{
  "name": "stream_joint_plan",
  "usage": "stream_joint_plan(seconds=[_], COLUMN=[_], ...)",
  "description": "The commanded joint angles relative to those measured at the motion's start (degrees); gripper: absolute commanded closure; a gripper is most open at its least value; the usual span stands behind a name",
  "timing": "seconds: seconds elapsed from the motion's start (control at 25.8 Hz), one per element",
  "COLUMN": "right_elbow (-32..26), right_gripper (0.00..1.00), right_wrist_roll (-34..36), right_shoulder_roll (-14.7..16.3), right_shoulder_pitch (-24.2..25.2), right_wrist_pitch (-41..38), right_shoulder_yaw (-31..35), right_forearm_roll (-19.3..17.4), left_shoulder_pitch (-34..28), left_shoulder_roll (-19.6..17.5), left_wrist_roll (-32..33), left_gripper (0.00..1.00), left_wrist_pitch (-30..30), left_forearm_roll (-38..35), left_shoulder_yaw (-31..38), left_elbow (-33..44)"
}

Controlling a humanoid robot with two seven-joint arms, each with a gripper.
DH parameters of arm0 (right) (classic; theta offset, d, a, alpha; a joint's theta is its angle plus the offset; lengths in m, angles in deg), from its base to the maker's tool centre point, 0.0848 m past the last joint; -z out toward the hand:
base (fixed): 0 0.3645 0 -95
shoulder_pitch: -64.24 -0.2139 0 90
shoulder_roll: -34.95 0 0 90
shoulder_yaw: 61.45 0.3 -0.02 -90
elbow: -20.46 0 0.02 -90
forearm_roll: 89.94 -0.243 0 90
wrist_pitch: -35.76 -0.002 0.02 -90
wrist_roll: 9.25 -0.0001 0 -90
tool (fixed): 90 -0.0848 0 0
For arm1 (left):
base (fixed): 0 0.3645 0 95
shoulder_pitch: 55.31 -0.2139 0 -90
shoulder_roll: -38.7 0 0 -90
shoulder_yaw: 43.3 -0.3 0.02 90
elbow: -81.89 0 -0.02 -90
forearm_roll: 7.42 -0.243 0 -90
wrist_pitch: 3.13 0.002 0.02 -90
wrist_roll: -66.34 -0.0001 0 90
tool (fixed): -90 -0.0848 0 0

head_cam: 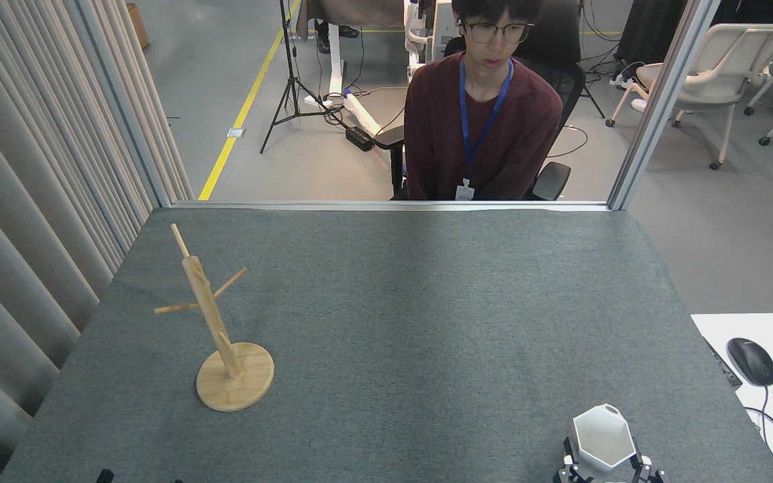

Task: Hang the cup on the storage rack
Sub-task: 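Grasp the white hexagonal cup with the right gripper and lift it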

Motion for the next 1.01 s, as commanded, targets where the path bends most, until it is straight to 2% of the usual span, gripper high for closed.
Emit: stream_joint_plan(seconds=[0.0,0.04,0.23,0.39,0.5,0.62,0.78,0.97], right_elbow=[0.77,0.86,-0.81,-4.24,-4.77,-6.70,-7.58,-8.29], right_gripper=[0.44,0.47,0.48,0.48,0.48,0.48,0.47,0.47], right_wrist_roll=[0.39,0.47,1.35,0.91,0.82,0.82,0.82,0.82], right_shoulder_roll=[-0.05,-0.05,-0.40,-1.37,-4.01,-7.17,-11.39,-11.83], right_shoulder_pitch=[-0.10,-0.10,-1.16,-5.20,-7.75,-7.75,-7.31,-6.34], right_wrist_pitch=[0.12,0.12,0.12,0.12,0.12,0.65,3.81,9.18], right_shoulder_yaw=[0.00,0.00,0.26,-0.97,-4.66,-6.07,-12.83,-23.73], right_forearm_roll=[0.97,1.15,0.88,2.20,5.63,7.39,11.17,13.45], left_shoulder_pitch=[0.02,0.02,0.28,3.18,5.12,6.35,7.75,8.98], left_shoulder_roll=[0.00,0.00,0.35,1.67,3.34,3.96,4.83,5.54], left_wrist_roll=[0.01,0.01,0.01,0.01,0.01,0.01,0.27,0.63], left_gripper=[0.00,0.00,0.00,0.00,0.00,0.00,0.00,0.00], left_wrist_pitch=[-0.01,-0.01,-0.01,-0.19,-0.19,-0.19,-0.19,-0.19], left_forearm_roll=[0.00,0.00,-0.27,-1.58,-6.42,-10.37,-11.43,-15.65], left_shoulder_yaw=[0.00,0.00,-0.88,-7.03,-11.69,-16.09,-18.99,-19.43], left_elbow=[0.06,0.06,0.41,0.24,-0.20,-0.38,-0.82,-2.93])
